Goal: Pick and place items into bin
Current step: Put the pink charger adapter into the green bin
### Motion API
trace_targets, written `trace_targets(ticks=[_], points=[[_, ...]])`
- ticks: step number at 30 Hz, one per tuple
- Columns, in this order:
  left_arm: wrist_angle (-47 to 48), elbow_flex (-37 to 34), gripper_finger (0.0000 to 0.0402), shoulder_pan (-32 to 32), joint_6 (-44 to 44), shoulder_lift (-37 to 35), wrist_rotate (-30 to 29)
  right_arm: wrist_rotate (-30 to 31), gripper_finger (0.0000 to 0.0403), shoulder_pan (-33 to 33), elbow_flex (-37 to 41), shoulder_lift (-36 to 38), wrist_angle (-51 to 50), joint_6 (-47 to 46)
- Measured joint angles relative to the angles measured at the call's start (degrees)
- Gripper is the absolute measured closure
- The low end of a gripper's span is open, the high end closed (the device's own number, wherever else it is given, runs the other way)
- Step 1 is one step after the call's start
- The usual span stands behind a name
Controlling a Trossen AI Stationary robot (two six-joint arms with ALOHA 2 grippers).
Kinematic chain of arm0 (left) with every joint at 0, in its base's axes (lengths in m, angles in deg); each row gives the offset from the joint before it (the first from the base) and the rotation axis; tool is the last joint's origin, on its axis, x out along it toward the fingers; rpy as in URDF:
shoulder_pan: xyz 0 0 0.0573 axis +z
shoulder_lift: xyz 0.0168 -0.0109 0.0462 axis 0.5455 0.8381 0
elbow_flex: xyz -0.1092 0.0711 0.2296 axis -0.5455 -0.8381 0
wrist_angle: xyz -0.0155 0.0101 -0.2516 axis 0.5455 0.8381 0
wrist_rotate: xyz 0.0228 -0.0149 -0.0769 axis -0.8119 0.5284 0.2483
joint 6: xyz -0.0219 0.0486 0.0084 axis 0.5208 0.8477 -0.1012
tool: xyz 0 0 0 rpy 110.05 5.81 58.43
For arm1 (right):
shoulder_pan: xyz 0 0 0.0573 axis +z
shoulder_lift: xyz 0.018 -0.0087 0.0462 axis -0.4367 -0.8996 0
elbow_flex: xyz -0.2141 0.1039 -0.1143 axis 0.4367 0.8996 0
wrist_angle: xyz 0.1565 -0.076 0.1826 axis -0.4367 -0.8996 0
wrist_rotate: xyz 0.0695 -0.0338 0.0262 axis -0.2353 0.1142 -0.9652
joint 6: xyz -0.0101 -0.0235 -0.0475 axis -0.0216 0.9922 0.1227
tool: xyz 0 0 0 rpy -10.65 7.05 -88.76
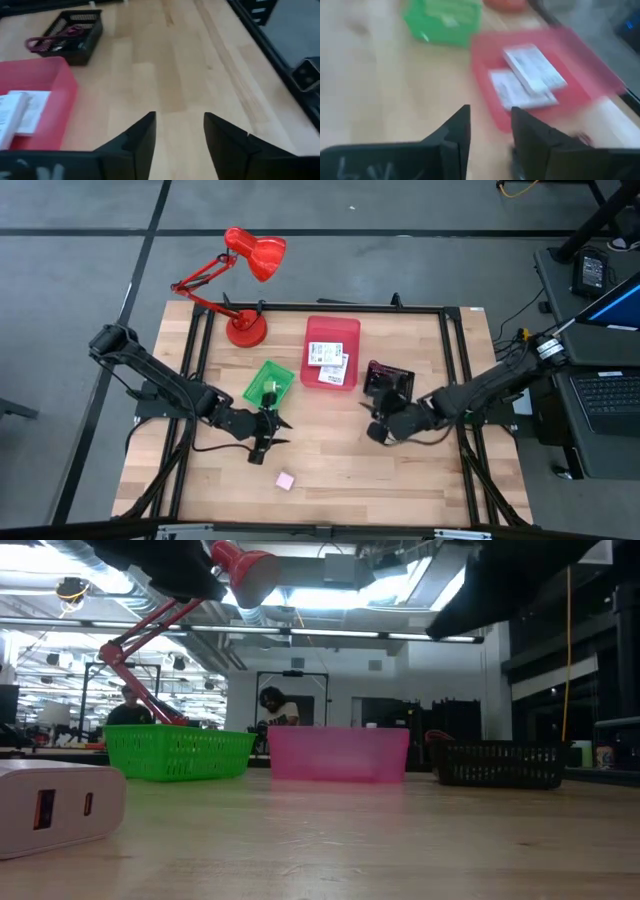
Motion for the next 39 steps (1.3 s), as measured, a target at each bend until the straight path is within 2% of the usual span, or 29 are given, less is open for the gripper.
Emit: trace_targets(ticks=[6, 10, 16, 24, 31, 39], points=[[0.4, 3.0, 0.0226, -2.3, 0.2, 3.2, 2.9, 0.2, 0.0282, 2.3, 3.1, 0.0, 9.6, 0.2], [6.0, 8.5, 0.0226, -4.2, 1.4, 7.4, 2.8, 0.5, 0.0282, 2.6, 4.6, 0.0, 13.5, 0.2], [17.9, 18.0, 0.0226, -6.2, -1.7, 15.3, 2.7, 0.5, 0.0282, 2.6, 4.8, 0.0, 13.9, 0.2], [25.8, 30.2, 0.0226, -8.6, -7.3, 24.5, 5.4, 0.5, 0.0282, 2.6, 4.8, 0.0, 13.9, 0.6], [37.8, 41.7, 0.0226, -11.3, -13.7, 32.3, 5.5, 0.1, 0.0282, 4.5, 4.8, 0.0, 14.0, 1.6], [38.3, 43.3, 0.0226, -13.1, -11.8, 34.9, 2.9, 0.0, 0.0282, 7.4, 4.8, 0.0, 14.1, 1.8]])
